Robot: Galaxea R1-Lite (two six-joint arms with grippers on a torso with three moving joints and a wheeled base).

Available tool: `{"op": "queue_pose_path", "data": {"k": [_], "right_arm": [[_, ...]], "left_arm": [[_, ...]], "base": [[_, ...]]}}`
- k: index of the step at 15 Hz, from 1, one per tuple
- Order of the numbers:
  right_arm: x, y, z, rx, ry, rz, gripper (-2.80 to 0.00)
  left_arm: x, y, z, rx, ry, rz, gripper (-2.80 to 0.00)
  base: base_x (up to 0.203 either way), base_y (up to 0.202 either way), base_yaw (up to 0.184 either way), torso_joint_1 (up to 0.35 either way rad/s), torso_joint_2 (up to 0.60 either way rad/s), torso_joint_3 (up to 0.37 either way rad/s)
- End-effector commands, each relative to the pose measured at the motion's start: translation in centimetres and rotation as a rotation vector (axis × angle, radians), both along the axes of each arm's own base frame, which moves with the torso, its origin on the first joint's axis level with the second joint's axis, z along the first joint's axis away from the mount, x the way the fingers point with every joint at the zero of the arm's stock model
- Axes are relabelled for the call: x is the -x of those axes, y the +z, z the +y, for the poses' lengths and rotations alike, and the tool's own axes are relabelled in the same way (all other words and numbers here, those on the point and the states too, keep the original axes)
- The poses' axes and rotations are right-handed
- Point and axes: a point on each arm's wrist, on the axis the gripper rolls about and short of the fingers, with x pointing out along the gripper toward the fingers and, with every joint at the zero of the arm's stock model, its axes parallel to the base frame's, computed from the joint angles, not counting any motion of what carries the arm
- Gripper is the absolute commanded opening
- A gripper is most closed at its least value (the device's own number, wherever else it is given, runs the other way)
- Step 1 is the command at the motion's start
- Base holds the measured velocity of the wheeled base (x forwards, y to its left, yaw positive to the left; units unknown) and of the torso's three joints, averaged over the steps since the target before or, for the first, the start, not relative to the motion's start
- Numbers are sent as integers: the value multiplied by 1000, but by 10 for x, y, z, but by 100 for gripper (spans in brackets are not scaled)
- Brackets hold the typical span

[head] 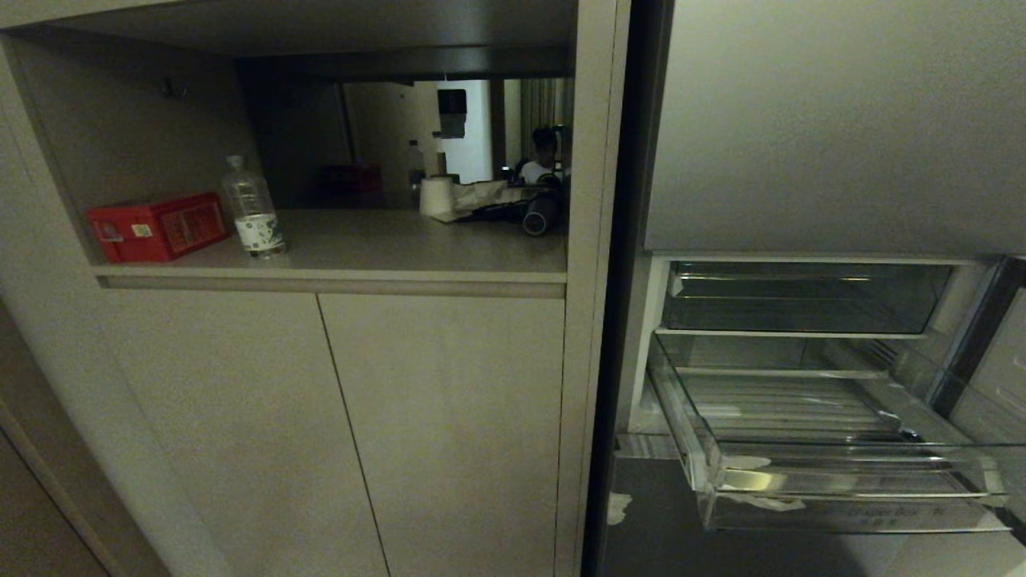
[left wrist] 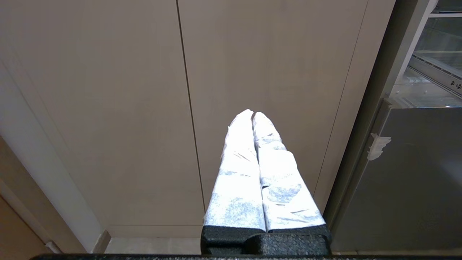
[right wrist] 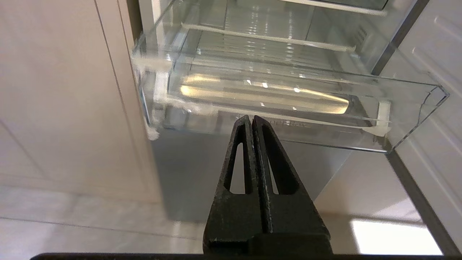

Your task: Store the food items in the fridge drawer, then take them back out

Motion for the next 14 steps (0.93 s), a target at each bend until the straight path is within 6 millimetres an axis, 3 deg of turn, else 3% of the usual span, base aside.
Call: {"op": "queue_pose_path", "data": {"k": [1,5,10,14], "right_arm": [[18,-27,0,37,26,-121,-280],[22,-45,1,12,55,-219,-280],[22,-44,0,-111,20,-231,-280],[22,-44,0,-108,22,-231,-280]], "left_arm": [[0,0,0,0,0,2,-280],[0,0,0,0,0,2,-280],[0,0,0,0,0,2,-280],[0,0,0,0,0,2,-280]], "base": [[0,0,0,0,0,0],[0,0,0,0,0,0],[0,0,0,0,0,0],[0,0,0,0,0,0]]}}
